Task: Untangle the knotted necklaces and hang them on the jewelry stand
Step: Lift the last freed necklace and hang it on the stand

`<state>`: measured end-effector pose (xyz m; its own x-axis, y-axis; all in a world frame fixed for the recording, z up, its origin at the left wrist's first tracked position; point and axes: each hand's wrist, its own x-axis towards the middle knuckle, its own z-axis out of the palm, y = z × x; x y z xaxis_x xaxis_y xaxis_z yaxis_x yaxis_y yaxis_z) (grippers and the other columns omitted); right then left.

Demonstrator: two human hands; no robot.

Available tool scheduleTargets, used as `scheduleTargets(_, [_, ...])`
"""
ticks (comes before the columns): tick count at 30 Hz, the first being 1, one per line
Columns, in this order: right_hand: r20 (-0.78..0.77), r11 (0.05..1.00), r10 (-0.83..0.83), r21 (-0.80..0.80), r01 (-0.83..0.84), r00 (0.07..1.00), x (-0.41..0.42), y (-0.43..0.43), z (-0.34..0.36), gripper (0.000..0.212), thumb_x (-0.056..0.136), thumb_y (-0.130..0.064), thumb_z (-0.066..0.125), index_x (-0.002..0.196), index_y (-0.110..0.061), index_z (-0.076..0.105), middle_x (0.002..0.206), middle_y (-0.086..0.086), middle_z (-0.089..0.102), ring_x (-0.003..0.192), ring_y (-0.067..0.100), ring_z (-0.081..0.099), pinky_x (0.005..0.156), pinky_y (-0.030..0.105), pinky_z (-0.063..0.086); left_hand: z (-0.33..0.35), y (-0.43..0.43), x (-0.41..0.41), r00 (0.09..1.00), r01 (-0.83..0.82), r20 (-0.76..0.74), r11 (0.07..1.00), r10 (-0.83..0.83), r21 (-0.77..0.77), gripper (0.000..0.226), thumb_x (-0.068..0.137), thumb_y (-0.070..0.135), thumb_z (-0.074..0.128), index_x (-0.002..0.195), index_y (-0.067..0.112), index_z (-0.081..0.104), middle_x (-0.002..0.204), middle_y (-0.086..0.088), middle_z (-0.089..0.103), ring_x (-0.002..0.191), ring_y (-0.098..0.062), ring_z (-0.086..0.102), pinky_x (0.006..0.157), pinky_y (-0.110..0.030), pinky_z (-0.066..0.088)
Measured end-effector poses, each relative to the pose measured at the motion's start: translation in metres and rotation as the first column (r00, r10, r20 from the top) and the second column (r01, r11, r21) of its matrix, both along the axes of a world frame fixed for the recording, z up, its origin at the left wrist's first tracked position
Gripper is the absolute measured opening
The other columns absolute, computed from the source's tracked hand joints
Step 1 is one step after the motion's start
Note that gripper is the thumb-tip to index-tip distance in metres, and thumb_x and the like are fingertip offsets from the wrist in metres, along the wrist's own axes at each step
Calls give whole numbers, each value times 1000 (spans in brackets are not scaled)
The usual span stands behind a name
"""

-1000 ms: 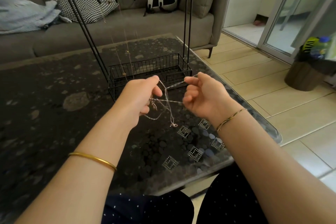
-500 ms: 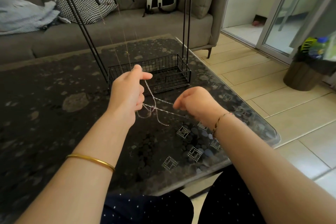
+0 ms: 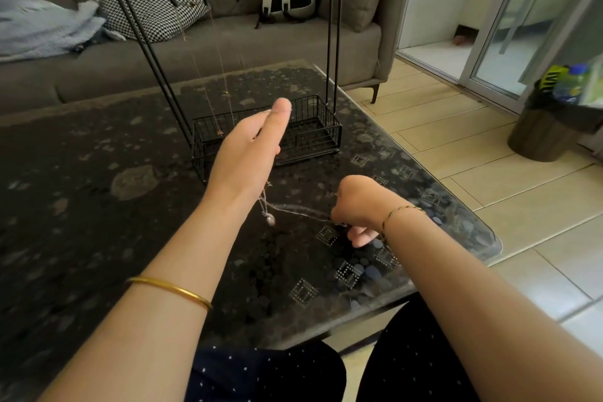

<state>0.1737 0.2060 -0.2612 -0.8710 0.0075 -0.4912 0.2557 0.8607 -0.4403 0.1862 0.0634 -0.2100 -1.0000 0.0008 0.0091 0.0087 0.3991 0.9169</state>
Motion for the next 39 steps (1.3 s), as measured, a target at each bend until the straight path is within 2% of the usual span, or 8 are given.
scheduleTargets(3, [-55, 999, -2, 36, 4, 998, -1, 0, 1, 10, 91, -8, 51, 84, -4, 57, 73, 12, 61, 67, 28, 60, 77, 41, 55, 0, 1, -2, 994, 103, 29, 995, -103, 9, 58, 88, 67, 36, 133, 34, 50, 111, 5, 66, 58, -8, 63, 54, -28, 54])
scheduleTargets(5, [-237, 999, -43, -37, 35, 971, -4, -3, 3, 7, 88, -13, 53, 90, -9, 59, 87, 9, 60, 76, 25, 57, 79, 38, 53, 1, 1, -3, 986, 148, 70, 986, -153, 74, 65, 78, 73, 39, 129, 35, 53, 102, 0, 69, 31, -5, 34, 33, -14, 27])
scheduleTargets(9, [-151, 758, -240, -646, 88, 959, -2, -11, 13, 38, 86, -12, 58, 122, -22, 54, 108, 1, 59, 101, 17, 57, 85, 39, 53, 1, 1, -3, 964, 225, 87, 948, -250, 226, 88, 54, 81, 45, 128, 34, 55, 94, -4, 72, 34, -4, 20, 32, -15, 17])
scheduleTargets(16, [-166, 653, -373, -746, 131, 913, -1, -10, 14, 15, 95, -20, 49, 89, -16, 63, 89, 3, 69, 89, 20, 64, 88, 41, 51, -2, -2, -6, 955, 252, 94, 938, -281, 237, 74, 59, 79, 46, 115, 34, 63, 79, -5, 67, 34, -5, 20, 34, -15, 14])
scheduleTargets(27, [157, -33, -670, -983, 181, 726, -5, -1, 23, 16, 99, -14, 42, 90, -9, 54, 61, 1, 41, 47, 11, 43, 49, 25, 50, -19, -6, -15, 989, -7, 146, 996, 20, -87, 66, 92, 67, 33, 84, 13, 70, 70, -3, 68, 38, -7, 48, 53, -26, 37])
scheduleTargets(31, [14, 215, -713, -947, 237, 701, -5, 1, 21, 13, 96, -12, 46, 90, -10, 57, 61, 0, 43, 40, 6, 30, 35, 17, 27, -24, -8, -23, 976, -125, 179, 992, 128, -26, 63, 98, 56, 31, 87, 9, 71, 81, -5, 70, 56, -10, 59, 41, -19, 31])
scheduleTargets(35, [-329, 611, -694, -740, 282, 641, -6, 2, 16, 13, 88, -16, 55, 84, -8, 64, 57, -3, 46, 46, 10, 37, 50, 25, 36, -26, -14, -28, 953, -254, 201, 961, 228, 110, 50, 100, 47, 36, 88, 10, 69, 90, -6, 70, 78, -16, 68, 42, -19, 29])
scheduleTargets(39, [-396, 679, -673, -667, 308, 624, -6, 4, 13, 12, 86, -21, 56, 78, -15, 63, 57, -6, 48, 52, 13, 42, 59, 32, 39, -26, -16, -28, 956, -261, 166, 959, 241, 109, 40, 99, 43, 43, 84, 14, 67, 89, -4, 70, 71, -13, 63, 48, -20, 33])
